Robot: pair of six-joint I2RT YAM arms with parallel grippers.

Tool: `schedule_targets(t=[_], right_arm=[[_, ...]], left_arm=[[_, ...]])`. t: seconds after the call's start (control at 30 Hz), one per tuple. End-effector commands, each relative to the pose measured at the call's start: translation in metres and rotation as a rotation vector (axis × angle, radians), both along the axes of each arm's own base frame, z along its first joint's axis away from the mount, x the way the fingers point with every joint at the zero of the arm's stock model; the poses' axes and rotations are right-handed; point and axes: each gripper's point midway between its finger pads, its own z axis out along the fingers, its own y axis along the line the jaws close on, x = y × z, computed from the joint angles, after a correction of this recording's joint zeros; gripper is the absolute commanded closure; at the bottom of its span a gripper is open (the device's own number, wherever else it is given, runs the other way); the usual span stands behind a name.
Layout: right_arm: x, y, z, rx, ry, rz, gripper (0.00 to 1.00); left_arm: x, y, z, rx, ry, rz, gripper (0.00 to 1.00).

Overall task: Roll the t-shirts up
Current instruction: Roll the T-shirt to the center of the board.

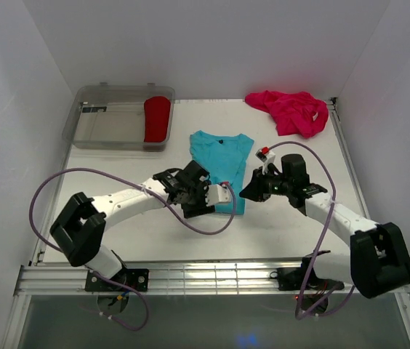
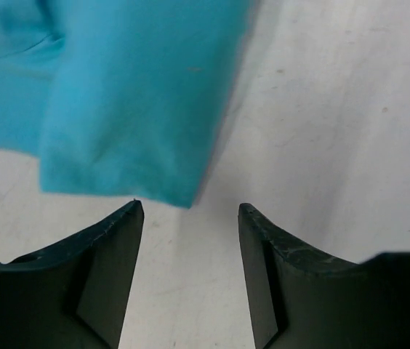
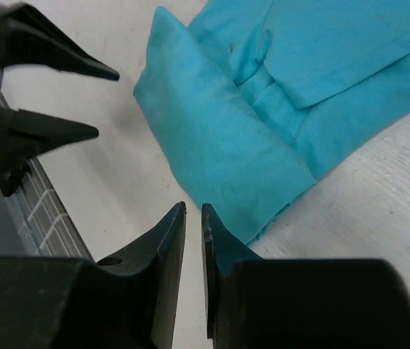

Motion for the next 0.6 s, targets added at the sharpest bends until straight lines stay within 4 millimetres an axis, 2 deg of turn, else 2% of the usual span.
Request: schedule_targets(t=[0.0,0.1,0.2,0.23,0.37,0.57], right_arm=[[0.007,0.018,0.0,0.087,0.059,0.045,0.79],[0.013,0.024,-0.014,0.078,0.145,0.055,0.81],[0.019,0.018,-0.033,-0.004,0.192,0.036,0.82],[0.021,0.017,-0.039,-0.024,0.198,0.031,0.82],[0.025,0.018,-0.046,-0.035,0.215,0.035,0.82],[0.032,0.022,-0.047,-0.037,0.224,0.047,0.81]], left_arm=[[0.011,-0.016,-0.007,0.04,-0.151,-0.118,0.34],[0.022,-0.028,-0.002,0.023,-0.22,-0.174,0.33],[0.016,-0.032,-0.009,0.016,-0.216,-0.241,0.33],[0.006,-0.029,-0.021,0.026,-0.186,-0.266,0.33],[-0.003,-0.02,-0.05,0.084,-0.156,-0.311,0.33],[0.004,-0.017,-0.064,0.136,-0.153,-0.309,0.31]])
